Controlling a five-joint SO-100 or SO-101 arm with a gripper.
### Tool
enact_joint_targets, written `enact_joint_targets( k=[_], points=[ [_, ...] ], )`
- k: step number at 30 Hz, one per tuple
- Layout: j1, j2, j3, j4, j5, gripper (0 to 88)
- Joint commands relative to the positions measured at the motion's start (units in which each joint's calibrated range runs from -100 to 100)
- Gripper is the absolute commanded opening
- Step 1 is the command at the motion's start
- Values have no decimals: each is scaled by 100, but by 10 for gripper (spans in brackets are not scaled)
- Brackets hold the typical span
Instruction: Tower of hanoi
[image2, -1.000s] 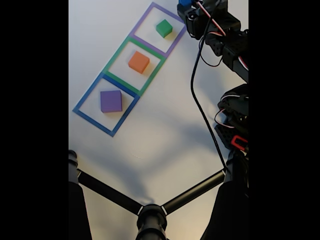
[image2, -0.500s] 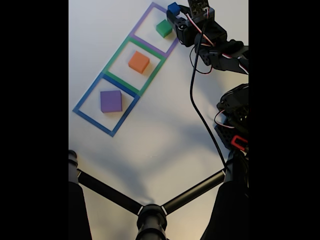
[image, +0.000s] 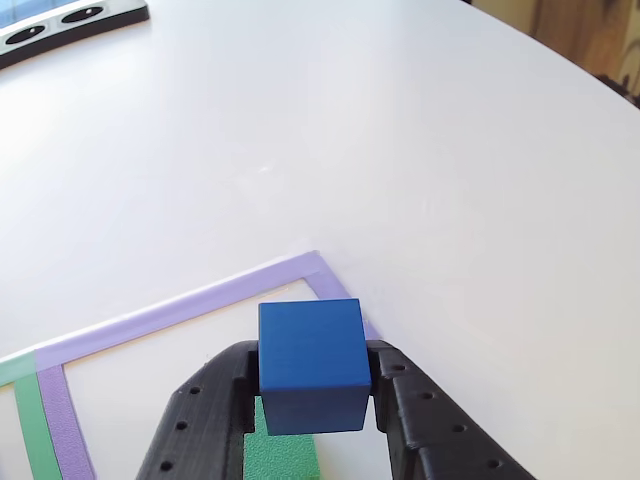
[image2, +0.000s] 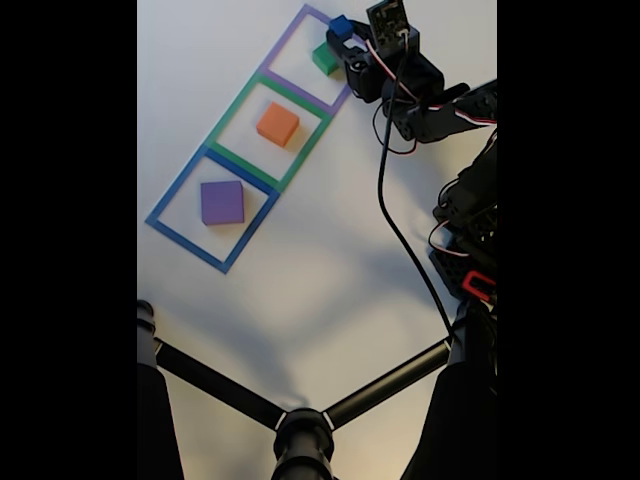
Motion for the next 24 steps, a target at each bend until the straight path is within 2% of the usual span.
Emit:
enact_joint_targets(
  k=[1,24],
  points=[
    [-111,86,-264,-343,0,8],
    [-172,719,-164,-934,0,8]
  ],
)
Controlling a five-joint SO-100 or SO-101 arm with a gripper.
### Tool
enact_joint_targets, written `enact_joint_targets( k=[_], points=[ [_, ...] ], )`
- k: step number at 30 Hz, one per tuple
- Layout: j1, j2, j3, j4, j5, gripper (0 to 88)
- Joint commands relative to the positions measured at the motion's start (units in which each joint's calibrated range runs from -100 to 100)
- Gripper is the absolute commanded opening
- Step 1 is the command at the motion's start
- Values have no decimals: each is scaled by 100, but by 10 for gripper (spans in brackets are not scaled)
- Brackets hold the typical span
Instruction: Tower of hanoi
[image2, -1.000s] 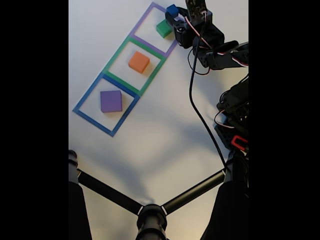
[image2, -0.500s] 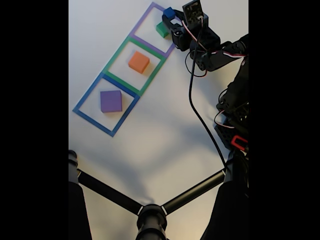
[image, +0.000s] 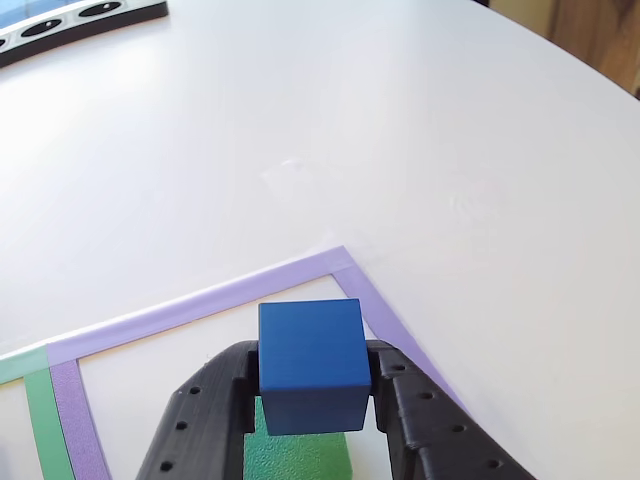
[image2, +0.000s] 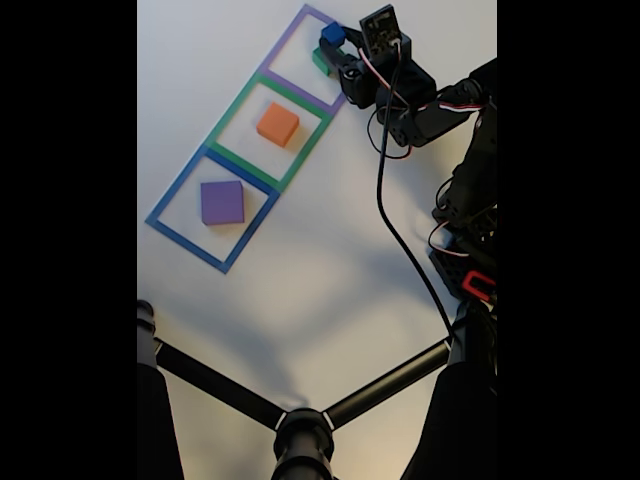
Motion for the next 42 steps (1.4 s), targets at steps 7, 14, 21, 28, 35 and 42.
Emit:
enact_joint_targets(
  k=[7,14,21,28,35,42],
  points=[
    [-8,172,18,-402,0,11],
    [-38,300,28,-540,0,18],
    [-8,421,46,-645,0,97],
    [-16,437,73,-677,0,131],
    [15,300,100,-653,0,198],
    [-77,-765,246,76,0,221]
  ],
)
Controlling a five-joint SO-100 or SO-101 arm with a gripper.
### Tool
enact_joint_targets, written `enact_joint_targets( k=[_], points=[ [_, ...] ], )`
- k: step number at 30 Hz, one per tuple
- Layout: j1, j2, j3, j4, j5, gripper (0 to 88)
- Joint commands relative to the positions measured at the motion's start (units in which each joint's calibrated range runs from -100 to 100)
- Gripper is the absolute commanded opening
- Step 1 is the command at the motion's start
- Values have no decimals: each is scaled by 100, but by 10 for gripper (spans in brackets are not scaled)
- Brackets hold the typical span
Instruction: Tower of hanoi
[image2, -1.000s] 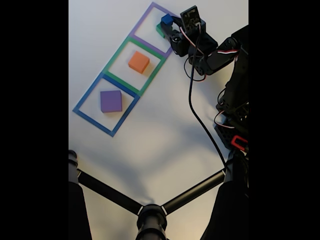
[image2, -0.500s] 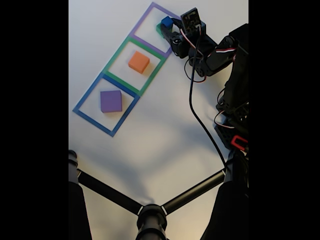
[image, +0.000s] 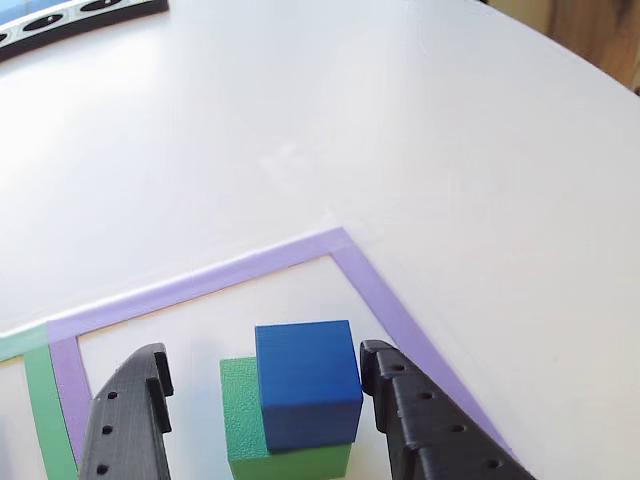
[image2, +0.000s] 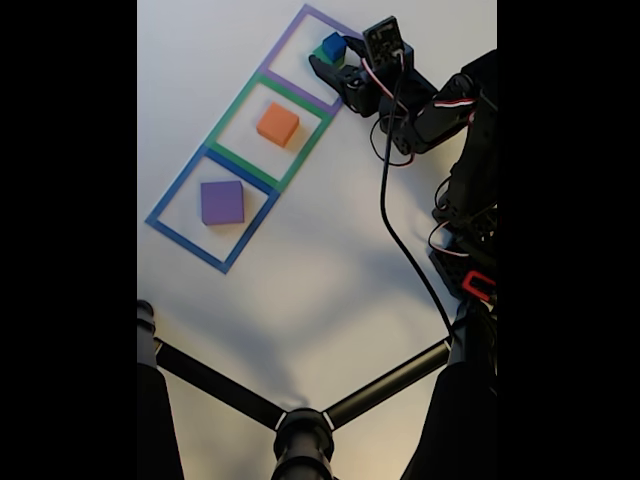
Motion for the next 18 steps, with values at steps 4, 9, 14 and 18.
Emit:
enact_joint_targets(
  k=[4,9,14,18],
  points=[
    [-107,-1887,-23,1406,0,243],
    [-115,-3353,-396,3373,0,212],
    [-153,-4322,-1723,6108,0,33],
    [-191,-4595,-3086,8116,0,7]
  ],
)
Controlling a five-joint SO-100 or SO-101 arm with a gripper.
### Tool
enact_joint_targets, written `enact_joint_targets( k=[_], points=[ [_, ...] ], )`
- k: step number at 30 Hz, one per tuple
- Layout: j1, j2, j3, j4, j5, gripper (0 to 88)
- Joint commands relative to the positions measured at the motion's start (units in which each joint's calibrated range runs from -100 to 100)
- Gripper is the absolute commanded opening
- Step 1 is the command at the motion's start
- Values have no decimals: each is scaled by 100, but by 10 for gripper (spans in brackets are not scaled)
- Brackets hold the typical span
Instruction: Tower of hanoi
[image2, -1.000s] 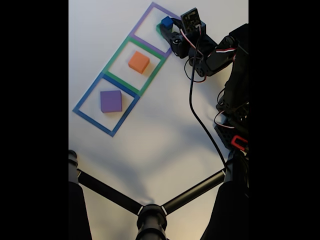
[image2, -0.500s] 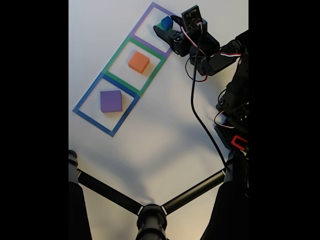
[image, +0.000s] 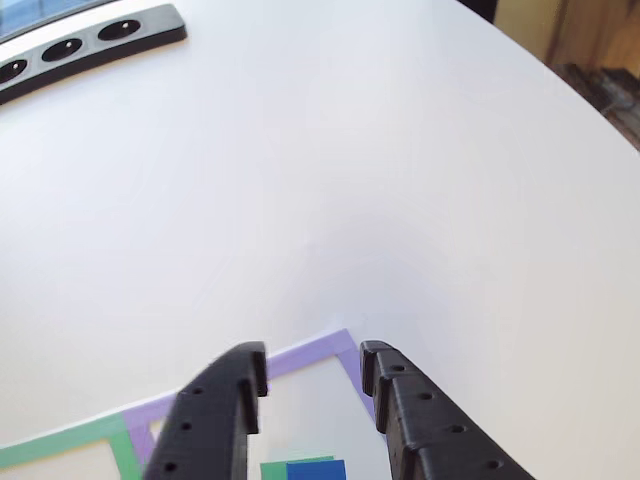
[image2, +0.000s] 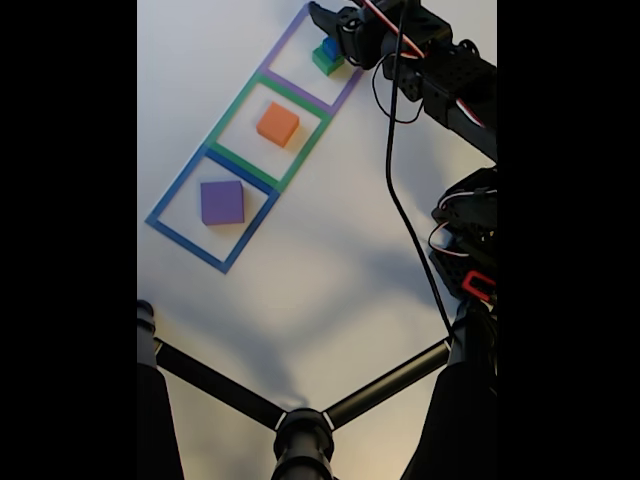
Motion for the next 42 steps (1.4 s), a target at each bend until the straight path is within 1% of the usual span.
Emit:
enact_joint_targets(
  k=[1,3,8,10,13,17,23,28,30,37,42],
  points=[
    [-81,-696,-1569,2389,0,7],
    [-96,-880,-2196,3482,0,7],
    [-272,-848,-4822,7068,0,7],
    [-371,-784,-5631,8087,0,7],
    [-478,-848,-6158,9002,0,7],
    [-767,-1409,-5658,9059,0,7],
    [-1431,-1842,-5158,9059,0,9],
    [-1774,-2010,-4622,8905,0,49],
    [-1789,-2026,-4404,8703,0,112],
    [-1621,-2291,-3014,7464,0,151],
    [-1461,-2499,-1860,6274,0,229]
  ],
)
